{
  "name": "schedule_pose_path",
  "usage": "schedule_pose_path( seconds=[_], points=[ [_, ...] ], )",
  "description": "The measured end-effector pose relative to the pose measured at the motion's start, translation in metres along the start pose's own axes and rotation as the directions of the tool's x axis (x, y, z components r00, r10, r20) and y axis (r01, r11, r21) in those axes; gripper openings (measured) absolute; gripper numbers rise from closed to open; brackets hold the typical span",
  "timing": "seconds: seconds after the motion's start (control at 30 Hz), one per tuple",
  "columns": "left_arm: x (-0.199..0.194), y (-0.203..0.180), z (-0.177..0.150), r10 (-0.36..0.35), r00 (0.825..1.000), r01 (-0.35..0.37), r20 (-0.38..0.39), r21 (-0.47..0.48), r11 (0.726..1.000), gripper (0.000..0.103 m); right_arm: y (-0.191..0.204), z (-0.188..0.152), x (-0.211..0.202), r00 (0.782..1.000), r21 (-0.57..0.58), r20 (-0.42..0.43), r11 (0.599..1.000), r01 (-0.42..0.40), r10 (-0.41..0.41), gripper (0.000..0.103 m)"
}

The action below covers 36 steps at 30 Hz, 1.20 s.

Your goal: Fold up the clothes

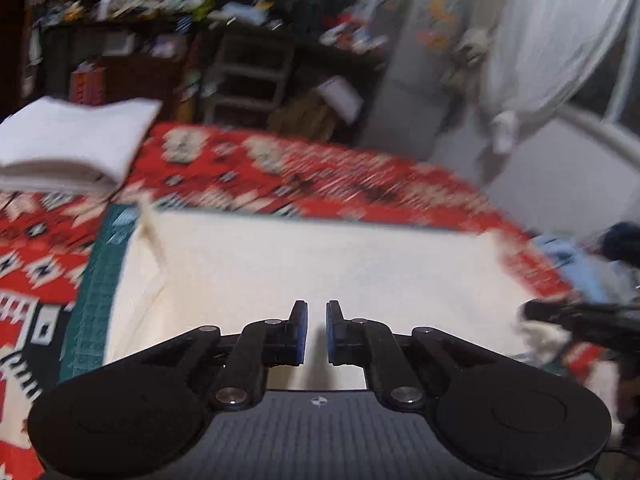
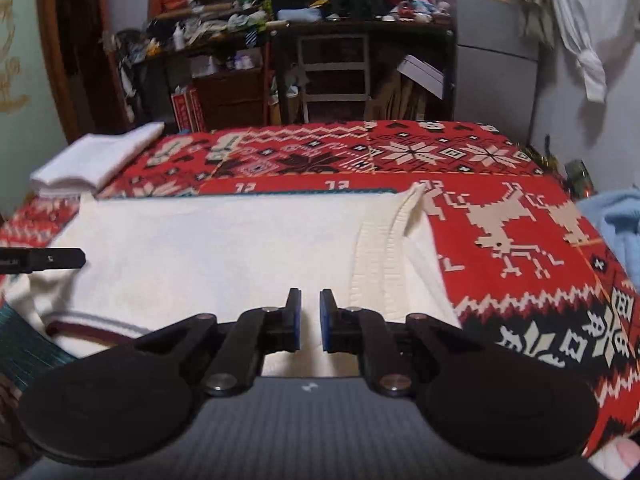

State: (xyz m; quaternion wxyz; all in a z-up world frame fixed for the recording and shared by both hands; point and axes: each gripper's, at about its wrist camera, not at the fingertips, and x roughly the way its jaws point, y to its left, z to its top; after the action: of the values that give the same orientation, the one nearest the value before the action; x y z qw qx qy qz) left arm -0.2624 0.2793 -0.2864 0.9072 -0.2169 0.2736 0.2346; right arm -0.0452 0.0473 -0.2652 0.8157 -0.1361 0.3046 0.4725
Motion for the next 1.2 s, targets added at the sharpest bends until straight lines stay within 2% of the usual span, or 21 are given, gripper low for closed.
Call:
schedule_pose_path(
  seconds=[0.23,0.47,0.53,0.6,0.67,0.73,0.8,0.83,0.9,0.93,1.0,1.07,1.1,1.2],
  points=[
    [-0.03,0.031,-0.026,0.018,1.0,-0.018,-0.005,-0.05,0.999,0.005,0.002,-0.018,0.0,1.0,-0.058,0.008,0.998,-0.002,0.003,0.011],
    [-0.037,0.027,-0.028,0.065,0.998,-0.065,-0.016,-0.032,0.997,0.004,-0.001,-0.017,0.001,1.0,-0.05,0.006,0.999,-0.011,0.011,0.012],
    [-0.038,0.022,-0.028,0.084,0.996,-0.084,-0.02,-0.007,0.996,0.004,-0.002,-0.016,0.0,1.0,-0.047,0.004,0.999,-0.014,0.015,0.017],
    [-0.041,0.018,-0.027,0.09,0.996,-0.089,-0.019,0.01,0.996,0.005,-0.002,-0.015,-0.001,1.0,-0.042,0.001,0.999,-0.019,0.019,0.026],
    [-0.046,0.013,-0.026,0.077,0.997,-0.077,0.0,0.026,0.997,0.018,-0.002,-0.014,-0.003,1.0,-0.037,-0.003,0.999,-0.024,0.024,0.032],
    [-0.048,0.005,-0.022,0.073,0.997,-0.075,0.03,0.06,0.995,0.043,-0.003,-0.011,-0.006,1.0,-0.029,0.005,0.999,-0.027,0.028,0.036],
    [-0.05,-0.004,-0.017,0.069,0.996,-0.075,0.06,0.096,0.993,0.05,-0.001,-0.006,-0.009,0.999,-0.029,0.024,0.999,-0.034,0.035,0.045],
    [-0.051,-0.008,-0.015,0.067,0.995,-0.075,0.075,0.114,0.991,0.059,0.0,-0.003,-0.01,0.999,-0.033,0.033,0.999,-0.038,0.039,0.048],
    [-0.046,-0.015,-0.012,0.068,0.994,-0.08,0.086,0.142,0.987,0.074,0.004,0.002,-0.011,0.997,-0.041,0.052,0.998,-0.047,0.049,0.064],
    [-0.039,-0.018,-0.011,0.074,0.994,-0.085,0.079,0.151,0.985,0.077,0.005,0.005,-0.011,0.997,-0.046,0.06,0.998,-0.051,0.054,0.069],
    [-0.025,-0.022,-0.009,0.085,0.994,-0.095,0.065,0.169,0.981,0.079,0.011,0.011,-0.004,0.996,-0.064,0.059,0.996,-0.064,0.068,0.088],
    [-0.011,-0.027,-0.007,0.096,0.994,-0.104,0.052,0.187,0.977,0.09,0.017,0.017,0.002,0.995,-0.081,0.059,0.994,-0.077,0.082,0.102],
    [-0.004,-0.029,-0.006,0.102,0.994,-0.109,0.045,0.196,0.975,0.094,0.019,0.02,0.006,0.995,-0.089,0.058,0.993,-0.081,0.086,0.102],
    [0.017,-0.036,-0.003,0.119,0.993,-0.122,0.026,0.224,0.967,0.094,0.025,0.026,0.024,0.997,-0.096,0.035,0.994,-0.058,0.062,0.102]
  ],
)
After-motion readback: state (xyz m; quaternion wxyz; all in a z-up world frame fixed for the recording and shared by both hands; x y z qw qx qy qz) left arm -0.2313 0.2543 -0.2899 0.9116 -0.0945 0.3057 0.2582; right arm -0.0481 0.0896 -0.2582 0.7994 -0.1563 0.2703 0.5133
